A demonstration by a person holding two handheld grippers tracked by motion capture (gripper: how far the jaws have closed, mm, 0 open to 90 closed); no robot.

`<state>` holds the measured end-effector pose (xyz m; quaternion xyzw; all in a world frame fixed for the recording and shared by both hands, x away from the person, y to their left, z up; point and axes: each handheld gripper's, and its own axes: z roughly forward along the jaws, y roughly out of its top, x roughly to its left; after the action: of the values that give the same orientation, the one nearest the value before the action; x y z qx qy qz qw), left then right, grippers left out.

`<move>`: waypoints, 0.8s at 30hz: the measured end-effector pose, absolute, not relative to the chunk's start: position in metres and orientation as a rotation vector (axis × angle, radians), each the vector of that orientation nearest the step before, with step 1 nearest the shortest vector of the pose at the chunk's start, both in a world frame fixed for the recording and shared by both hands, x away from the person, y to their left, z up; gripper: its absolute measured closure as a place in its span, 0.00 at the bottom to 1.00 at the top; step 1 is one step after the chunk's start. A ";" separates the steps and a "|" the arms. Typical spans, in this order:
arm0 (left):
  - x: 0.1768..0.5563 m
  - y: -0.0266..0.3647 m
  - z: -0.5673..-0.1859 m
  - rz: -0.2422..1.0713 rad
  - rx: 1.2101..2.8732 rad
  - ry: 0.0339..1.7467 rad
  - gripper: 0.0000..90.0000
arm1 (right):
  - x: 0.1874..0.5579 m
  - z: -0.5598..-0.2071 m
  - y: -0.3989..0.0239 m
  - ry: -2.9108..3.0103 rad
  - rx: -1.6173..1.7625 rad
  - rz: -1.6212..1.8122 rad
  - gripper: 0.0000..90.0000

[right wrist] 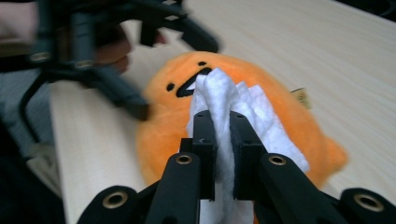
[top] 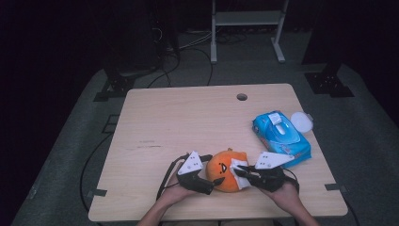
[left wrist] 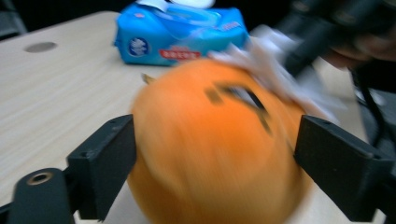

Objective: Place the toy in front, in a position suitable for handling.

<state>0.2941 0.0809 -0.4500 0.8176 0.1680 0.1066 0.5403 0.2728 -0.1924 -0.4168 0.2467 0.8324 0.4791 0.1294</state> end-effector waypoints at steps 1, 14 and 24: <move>0.294 0.081 -0.451 0.248 1.940 0.397 0.15 | 0.275 -0.416 -0.196 2.404 0.748 1.399 0.91; 0.291 0.086 -0.439 0.312 1.938 0.299 0.47 | 0.272 -0.412 -0.195 2.384 0.723 1.415 0.91; 0.294 0.086 -0.443 0.266 1.962 0.344 0.22 | 0.271 -0.410 -0.181 2.403 0.710 1.438 0.91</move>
<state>0.2937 0.0858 -0.4429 0.8241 0.1444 0.1116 0.5363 0.2714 -0.1809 -0.4102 0.2437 0.8251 0.4940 0.1260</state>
